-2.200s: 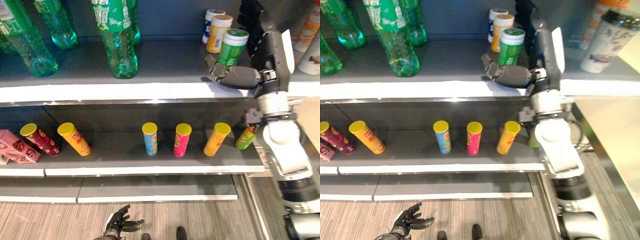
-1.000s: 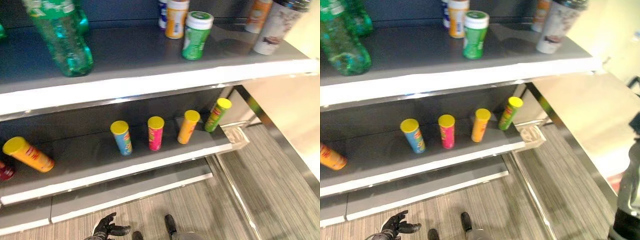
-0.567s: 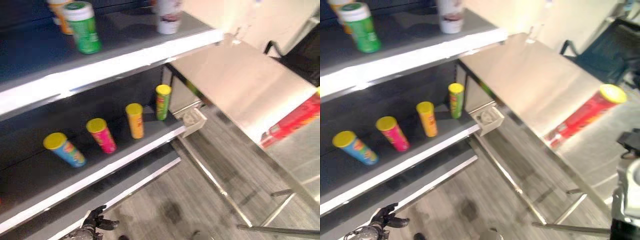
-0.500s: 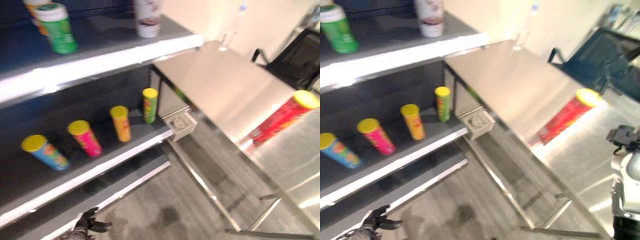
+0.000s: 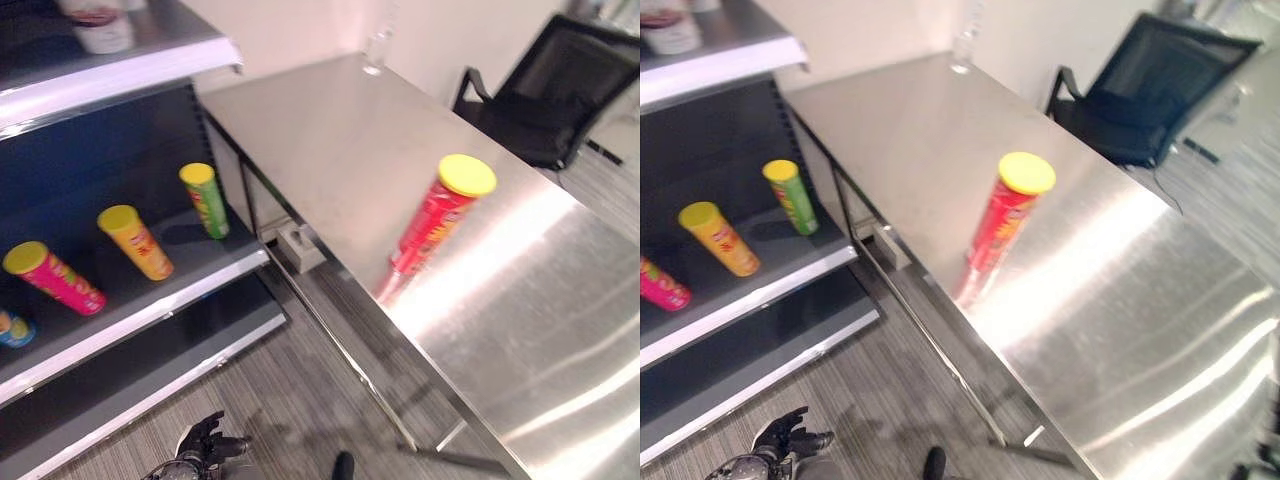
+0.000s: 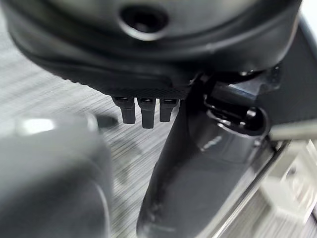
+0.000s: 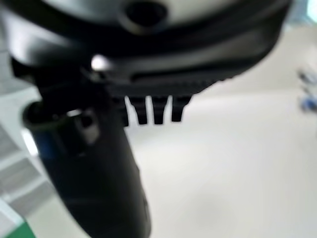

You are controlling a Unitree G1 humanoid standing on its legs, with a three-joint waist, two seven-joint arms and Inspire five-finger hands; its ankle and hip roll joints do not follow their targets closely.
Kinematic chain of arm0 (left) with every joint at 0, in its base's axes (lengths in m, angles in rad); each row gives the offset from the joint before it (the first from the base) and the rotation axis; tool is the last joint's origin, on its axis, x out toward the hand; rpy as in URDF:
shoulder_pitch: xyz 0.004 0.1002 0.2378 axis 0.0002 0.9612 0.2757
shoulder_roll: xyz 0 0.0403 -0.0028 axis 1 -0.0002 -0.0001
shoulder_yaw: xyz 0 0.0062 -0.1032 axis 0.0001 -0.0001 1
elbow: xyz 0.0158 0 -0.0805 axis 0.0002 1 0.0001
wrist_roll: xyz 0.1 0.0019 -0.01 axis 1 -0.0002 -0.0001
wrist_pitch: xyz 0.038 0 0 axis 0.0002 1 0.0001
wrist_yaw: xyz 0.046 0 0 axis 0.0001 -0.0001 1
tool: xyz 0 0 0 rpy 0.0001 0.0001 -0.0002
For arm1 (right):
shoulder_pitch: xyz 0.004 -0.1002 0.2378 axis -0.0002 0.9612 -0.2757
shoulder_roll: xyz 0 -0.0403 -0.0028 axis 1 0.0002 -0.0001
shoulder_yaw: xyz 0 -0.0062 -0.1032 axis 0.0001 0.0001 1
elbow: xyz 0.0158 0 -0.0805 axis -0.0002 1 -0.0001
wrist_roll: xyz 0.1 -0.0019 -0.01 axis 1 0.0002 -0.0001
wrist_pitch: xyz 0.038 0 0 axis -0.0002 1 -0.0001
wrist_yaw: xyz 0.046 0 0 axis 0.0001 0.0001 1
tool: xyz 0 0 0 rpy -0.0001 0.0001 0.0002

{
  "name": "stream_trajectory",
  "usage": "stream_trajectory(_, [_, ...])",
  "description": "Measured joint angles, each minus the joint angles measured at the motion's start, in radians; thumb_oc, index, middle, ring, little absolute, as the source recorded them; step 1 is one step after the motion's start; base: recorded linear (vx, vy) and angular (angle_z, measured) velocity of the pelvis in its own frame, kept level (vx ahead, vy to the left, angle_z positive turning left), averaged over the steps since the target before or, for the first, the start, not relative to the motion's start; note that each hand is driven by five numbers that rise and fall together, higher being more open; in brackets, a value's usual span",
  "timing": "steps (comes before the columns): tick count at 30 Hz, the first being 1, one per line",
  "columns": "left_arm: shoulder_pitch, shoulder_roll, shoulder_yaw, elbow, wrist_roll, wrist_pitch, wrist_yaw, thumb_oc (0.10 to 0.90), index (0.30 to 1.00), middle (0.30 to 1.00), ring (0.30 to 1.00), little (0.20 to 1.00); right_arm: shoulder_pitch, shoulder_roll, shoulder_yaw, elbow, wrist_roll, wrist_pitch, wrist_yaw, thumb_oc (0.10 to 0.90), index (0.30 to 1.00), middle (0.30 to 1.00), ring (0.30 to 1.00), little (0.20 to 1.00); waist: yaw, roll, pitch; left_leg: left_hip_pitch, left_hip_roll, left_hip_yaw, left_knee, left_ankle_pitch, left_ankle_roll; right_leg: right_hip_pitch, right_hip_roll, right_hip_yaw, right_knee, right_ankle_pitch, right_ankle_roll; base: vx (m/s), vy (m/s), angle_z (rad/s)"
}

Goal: Put the goods on the table back onto the shelves and tidy them up.

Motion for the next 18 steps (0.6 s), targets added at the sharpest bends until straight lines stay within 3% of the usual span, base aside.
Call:
stream_trajectory(2, [0.012, -0.007, 0.002, -0.005, 0.001, -0.004, -0.017, 0.8, 0.9, 0.9, 0.9, 0.9, 0.046, 0.002, -0.002, 0.001, 0.017, 0.006, 0.034, 0.8, 0.9, 0.9, 0.9, 0.9, -0.028, 0.046, -0.006, 0.064, 0.007, 0.071, -0.067, -0.033, 0.05, 0.024, 0.042, -0.008, -0.001, -0.015, 0.014, 0.04, 0.053, 0.01])
stream_trajectory(3, [0.013, 0.0, 0.002, -0.014, 0.002, -0.01, -0.017, 0.8, 0.9, 0.9, 0.9, 0.9, 0.082, 0.003, -0.001, 0.002, 0.021, 0.022, 0.06, 0.8, 0.9, 0.9, 0.9, 0.9, -0.027, 0.043, -0.005, 0.072, 0.014, 0.078, -0.064, -0.053, 0.064, 0.024, 0.05, -0.002, -0.001, -0.017, 0.015, 0.0, 0.0, 0.0])
stream_trajectory(7, [-0.009, 0.011, 0.009, -0.019, 0.003, -0.018, -0.024, 0.8, 0.9, 0.9, 0.9, 0.9, 0.098, 0.004, -0.001, 0.003, 0.021, 0.036, 0.101, 0.8, 0.9, 0.9, 0.9, 0.9, -0.021, 0.026, -0.003, 0.067, 0.003, 0.087, -0.063, -0.053, 0.064, 0.016, 0.04, 0.003, -0.003, -0.01, 0.025, 0.0, 0.082, -0.08])
stream_trajectory(10, [0.039, 0.025, 0.023, 0.01, 0.039, -0.016, -0.057, 0.8, 0.9, 0.9, 0.9, 0.9, 0.18, -0.003, 0.052, -0.017, 0.057, 0.103, 0.274, 0.8, 0.9, 0.9, 0.9, 0.9, -0.011, 0.029, -0.009, 0.088, 0.001, 0.158, -0.063, -0.064, 0.08, 0.0, 0.035, 0.068, -0.003, 0.001, 0.046, 0.04, 0.103, -0.62])
stream_trajectory(13, [0.058, 0.023, 0.021, 0.0, 0.053, -0.018, -0.078, 0.8, 0.9, 0.9, 0.9, 0.9, 0.252, 0.013, 0.089, -0.022, 0.058, 0.189, 0.359, 0.8, 0.9, 0.9, 0.9, 0.9, -0.033, 0.044, -0.017, 0.092, -0.006, 0.155, -0.064, -0.065, 0.08, 0.004, 0.029, 0.071, -0.003, 0.003, 0.046, 0.01, 0.003, -0.07])
stream_trajectory(18, [0.052, 0.005, 0.019, -0.017, 0.065, -0.025, -0.093, 0.8, 0.9, 0.9, 0.9, 0.9, 0.288, 0.026, 0.122, -0.038, 0.061, 0.237, 0.424, 0.8, 0.9, 0.9, 0.9, 0.9, -0.025, 0.075, -0.036, 0.097, -0.004, 0.152, -0.064, -0.065, 0.08, 0.011, 0.032, 0.072, -0.006, 0.003, 0.045, 0.0, -0.003, 0.01])
